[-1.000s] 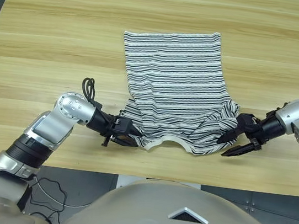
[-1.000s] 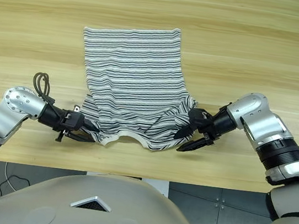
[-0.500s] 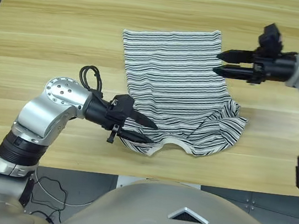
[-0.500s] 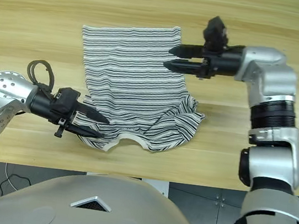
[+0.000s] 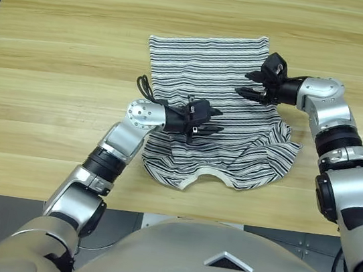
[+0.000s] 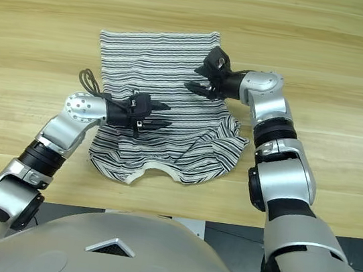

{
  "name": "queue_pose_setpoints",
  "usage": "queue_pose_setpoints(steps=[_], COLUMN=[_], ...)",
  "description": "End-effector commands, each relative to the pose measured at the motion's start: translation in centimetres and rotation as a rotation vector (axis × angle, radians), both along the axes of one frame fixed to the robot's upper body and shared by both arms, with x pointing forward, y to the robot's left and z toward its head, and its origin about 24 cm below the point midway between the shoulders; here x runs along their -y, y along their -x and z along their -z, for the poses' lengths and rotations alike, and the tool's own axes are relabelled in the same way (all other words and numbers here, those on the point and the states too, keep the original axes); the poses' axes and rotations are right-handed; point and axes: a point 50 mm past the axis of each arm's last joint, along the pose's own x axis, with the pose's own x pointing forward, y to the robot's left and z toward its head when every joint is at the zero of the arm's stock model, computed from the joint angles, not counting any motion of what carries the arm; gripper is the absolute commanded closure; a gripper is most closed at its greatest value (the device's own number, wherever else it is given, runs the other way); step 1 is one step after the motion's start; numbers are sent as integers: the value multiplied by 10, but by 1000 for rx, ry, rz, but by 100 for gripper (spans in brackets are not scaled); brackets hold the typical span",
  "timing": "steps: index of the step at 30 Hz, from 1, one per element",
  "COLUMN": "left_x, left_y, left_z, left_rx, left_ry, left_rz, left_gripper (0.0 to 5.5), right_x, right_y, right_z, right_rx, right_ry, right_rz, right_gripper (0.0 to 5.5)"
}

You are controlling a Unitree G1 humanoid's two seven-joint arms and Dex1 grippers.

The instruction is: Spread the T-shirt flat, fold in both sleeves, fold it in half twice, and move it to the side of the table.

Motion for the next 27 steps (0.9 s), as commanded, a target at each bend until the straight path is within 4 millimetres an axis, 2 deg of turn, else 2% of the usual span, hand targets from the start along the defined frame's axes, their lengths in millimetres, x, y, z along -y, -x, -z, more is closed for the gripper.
queue_pose_setpoints(steps=[1,4,8,15,19,27], left_x=[-1,-8,-14,-14,-13,-12], left_y=[18,21,13,11,19,35], left_z=[5,-2,-18,-26,-15,31], left_rx=[-47,-66,-35,-6,-47,-150], left_ry=[-19,-9,24,41,20,-92], left_rz=[116,138,106,90,108,138], left_gripper=[356,356,356,356,356,356], right_x=[-1,-1,-9,-19,-21,-23], right_y=[-7,-5,1,2,1,-2], right_z=[-1,6,20,33,33,29], right_rx=[36,26,18,84,98,107], right_ry=[65,103,195,307,318,289], right_rz=[42,56,24,64,79,104], right_gripper=[291,291,291,291,291,291])
